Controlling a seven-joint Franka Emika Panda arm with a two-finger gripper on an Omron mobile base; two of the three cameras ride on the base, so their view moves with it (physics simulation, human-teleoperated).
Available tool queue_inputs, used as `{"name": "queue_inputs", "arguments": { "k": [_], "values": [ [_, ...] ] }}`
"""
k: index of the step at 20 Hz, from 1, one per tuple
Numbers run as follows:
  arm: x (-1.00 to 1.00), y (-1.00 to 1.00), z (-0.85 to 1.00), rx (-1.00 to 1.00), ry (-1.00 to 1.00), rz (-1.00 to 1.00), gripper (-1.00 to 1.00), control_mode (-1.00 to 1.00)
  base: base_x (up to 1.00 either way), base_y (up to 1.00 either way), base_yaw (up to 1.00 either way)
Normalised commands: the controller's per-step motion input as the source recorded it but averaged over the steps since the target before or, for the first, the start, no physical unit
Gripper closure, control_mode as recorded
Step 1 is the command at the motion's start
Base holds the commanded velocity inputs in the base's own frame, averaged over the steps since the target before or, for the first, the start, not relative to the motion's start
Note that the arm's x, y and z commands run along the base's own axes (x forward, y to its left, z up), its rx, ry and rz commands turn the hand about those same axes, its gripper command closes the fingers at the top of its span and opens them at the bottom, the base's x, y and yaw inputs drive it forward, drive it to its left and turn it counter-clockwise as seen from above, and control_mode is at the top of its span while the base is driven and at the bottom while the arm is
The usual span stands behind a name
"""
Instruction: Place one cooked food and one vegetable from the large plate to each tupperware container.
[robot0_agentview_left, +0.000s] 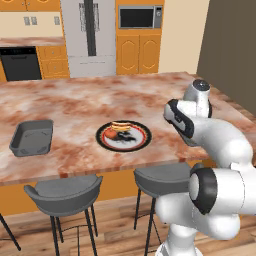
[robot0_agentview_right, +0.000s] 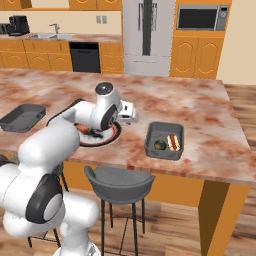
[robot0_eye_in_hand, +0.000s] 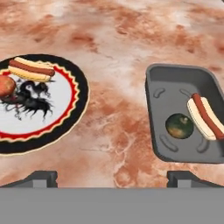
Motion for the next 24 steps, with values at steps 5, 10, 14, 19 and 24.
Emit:
{"name": "queue_inputs", "arguments": {
  "k": [5, 10, 14, 19, 24],
  "values": [
    [-0.36, 0.55, 0.61, -0.07, -0.11, 0.00, -1.00, -1.00, 0.00, 0.00, 0.00],
    [-0.35, 0.68, 0.30, -0.02, -0.10, 0.01, -1.00, 1.00, -0.11, 0.20, 0.00],
    [0.00, 0.00, 0.00, 0.00, 0.00, 0.00, -1.00, 1.00, -0.65, 1.00, 0.04],
    [0.00, 0.00, 0.00, 0.00, 0.00, 0.00, -1.00, 1.00, -0.14, 1.00, 0.05],
    [0.00, 0.00, 0.00, 0.00, 0.00, 0.00, -1.00, 1.00, 0.96, 0.50, 0.18]
  ]
}}
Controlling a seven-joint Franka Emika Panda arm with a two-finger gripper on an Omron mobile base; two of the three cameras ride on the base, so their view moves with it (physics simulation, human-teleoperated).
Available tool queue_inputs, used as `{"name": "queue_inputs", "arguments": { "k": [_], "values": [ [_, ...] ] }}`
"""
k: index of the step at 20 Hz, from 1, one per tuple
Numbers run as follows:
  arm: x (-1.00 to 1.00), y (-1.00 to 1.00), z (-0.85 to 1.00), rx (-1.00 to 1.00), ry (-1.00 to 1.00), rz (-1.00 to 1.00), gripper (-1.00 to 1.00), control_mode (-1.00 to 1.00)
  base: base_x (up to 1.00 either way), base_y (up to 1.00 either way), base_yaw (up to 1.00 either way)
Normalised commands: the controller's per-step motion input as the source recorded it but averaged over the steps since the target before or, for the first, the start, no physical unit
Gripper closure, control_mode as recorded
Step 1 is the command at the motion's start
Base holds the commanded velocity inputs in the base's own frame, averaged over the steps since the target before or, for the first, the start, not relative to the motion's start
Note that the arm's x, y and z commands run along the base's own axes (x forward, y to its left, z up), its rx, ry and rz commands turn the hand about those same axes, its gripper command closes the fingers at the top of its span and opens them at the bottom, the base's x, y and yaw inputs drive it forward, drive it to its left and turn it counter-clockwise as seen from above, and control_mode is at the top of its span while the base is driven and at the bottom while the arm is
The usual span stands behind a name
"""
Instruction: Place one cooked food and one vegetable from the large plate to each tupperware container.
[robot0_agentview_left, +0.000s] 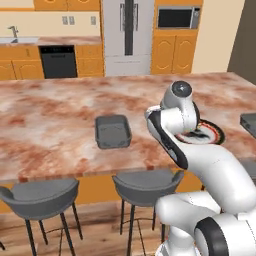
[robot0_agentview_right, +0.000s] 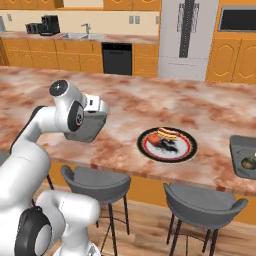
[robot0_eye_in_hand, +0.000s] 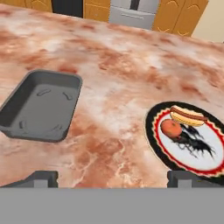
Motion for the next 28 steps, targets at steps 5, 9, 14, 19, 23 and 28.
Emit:
{"name": "queue_inputs", "arguments": {
  "k": [5, 9, 14, 19, 23, 28],
  "values": [
    [0.00, 0.00, 0.00, 0.00, 0.00, 0.00, -1.00, 1.00, 1.00, -0.54, 0.21],
    [0.00, 0.00, 0.00, 0.00, 0.00, 0.00, -1.00, 1.00, 1.00, 0.41, -0.08],
    [0.00, 0.00, 0.00, 0.00, 0.00, 0.00, -1.00, 1.00, 0.91, 0.99, -0.41],
    [0.00, 0.00, 0.00, 0.00, 0.00, 0.00, -1.00, 1.00, 0.91, 0.80, -0.10],
    [0.62, 0.08, -0.18, 0.04, 0.09, 0.00, -1.00, -1.00, 0.00, 0.00, 0.00],
    [0.14, -0.26, -0.11, 0.00, 0.21, -0.06, -1.00, -1.00, 0.00, 0.00, 0.00]
  ]
}}
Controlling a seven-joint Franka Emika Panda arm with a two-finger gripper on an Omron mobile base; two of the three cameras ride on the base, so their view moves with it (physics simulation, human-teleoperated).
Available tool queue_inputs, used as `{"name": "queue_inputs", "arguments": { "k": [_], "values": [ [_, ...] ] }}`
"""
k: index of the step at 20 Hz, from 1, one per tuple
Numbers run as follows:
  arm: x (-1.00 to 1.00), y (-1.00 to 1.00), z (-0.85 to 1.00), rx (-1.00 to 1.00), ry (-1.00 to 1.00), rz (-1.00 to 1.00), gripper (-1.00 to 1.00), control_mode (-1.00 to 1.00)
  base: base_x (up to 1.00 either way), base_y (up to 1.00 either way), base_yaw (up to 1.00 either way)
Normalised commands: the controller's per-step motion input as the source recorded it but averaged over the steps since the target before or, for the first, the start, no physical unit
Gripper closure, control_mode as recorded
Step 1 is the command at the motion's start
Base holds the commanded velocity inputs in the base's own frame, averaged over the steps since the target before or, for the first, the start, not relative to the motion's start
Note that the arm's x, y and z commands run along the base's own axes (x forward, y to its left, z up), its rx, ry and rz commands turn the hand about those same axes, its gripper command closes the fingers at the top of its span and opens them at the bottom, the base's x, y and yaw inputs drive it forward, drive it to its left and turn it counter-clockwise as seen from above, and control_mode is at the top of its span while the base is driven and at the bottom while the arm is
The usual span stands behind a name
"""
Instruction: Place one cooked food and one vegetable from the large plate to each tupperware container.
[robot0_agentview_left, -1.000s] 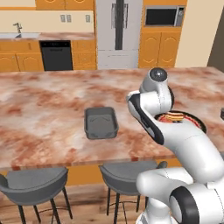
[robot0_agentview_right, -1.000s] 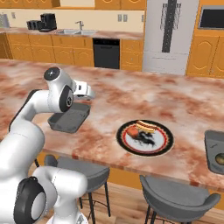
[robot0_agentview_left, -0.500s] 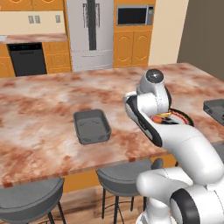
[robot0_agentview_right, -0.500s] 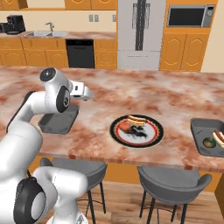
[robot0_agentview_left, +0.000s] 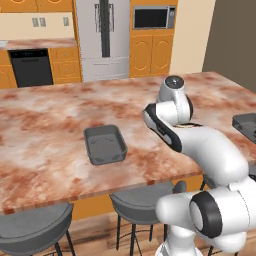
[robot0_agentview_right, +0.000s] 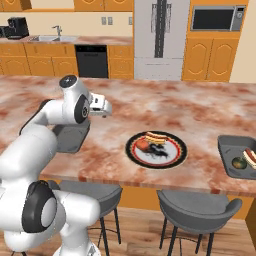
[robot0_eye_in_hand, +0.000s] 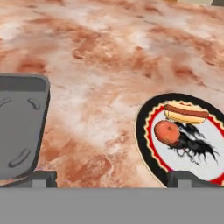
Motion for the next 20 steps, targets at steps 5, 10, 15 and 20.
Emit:
{"name": "queue_inputs", "arguments": {
  "k": [5, 10, 15, 20],
  "values": [
    [0.04, -0.54, -0.13, 0.00, 0.18, -0.16, -1.00, -1.00, 0.00, 0.00, 0.00],
    [-0.20, -0.59, -0.40, 0.04, 0.12, -0.16, -1.00, -1.00, 0.00, 0.00, 0.00],
    [-0.11, -0.52, -0.61, 0.12, 0.04, -0.13, -1.00, -1.00, 0.00, 0.00, 0.00],
    [0.01, -0.46, -0.10, 0.04, 0.19, -0.13, -1.00, -1.00, 0.00, 0.00, 0.00]
  ]
}}
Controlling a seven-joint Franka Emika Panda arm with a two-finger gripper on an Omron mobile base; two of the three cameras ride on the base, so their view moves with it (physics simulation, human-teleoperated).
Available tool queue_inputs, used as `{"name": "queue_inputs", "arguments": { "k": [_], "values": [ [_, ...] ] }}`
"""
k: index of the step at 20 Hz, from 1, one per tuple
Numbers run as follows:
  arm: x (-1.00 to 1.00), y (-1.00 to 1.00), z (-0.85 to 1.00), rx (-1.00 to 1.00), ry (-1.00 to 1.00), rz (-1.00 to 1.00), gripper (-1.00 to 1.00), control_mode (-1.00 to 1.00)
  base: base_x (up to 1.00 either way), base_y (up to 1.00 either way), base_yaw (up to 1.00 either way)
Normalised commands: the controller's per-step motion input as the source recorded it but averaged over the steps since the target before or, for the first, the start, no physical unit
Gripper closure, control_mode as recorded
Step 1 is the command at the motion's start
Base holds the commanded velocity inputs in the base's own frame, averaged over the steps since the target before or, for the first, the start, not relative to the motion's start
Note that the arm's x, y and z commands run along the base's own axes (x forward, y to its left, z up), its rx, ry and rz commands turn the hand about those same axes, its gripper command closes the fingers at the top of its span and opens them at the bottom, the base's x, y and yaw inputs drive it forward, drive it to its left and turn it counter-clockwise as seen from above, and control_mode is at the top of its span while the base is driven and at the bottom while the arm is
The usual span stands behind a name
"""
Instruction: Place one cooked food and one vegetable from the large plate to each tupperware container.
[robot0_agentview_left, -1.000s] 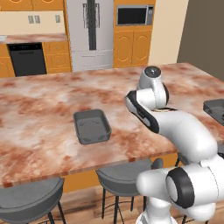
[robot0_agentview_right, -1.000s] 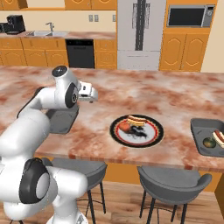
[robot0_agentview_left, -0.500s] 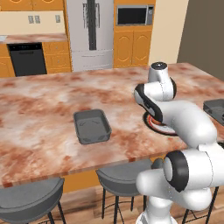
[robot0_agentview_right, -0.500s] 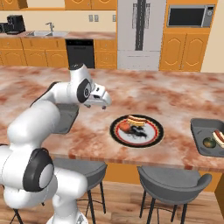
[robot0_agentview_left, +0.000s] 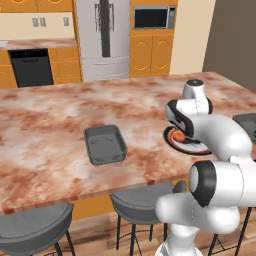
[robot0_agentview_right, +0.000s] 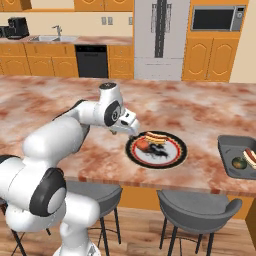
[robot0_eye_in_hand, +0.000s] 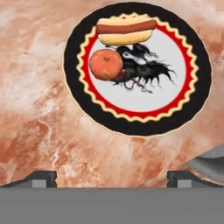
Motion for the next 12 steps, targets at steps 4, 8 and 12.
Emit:
{"name": "queue_inputs", "arguments": {
  "k": [4, 8, 12],
  "values": [
    [0.00, -0.39, -0.25, 0.08, 0.19, -0.01, -1.00, -1.00, 0.00, 0.00, 0.00],
    [0.01, -0.28, -0.13, 0.06, 0.07, 0.00, -1.00, -1.00, 0.00, 0.00, 0.00],
    [0.17, -0.12, -0.29, 0.11, 0.05, 0.00, -1.00, -1.00, 0.00, 0.00, 0.00]
  ]
}}
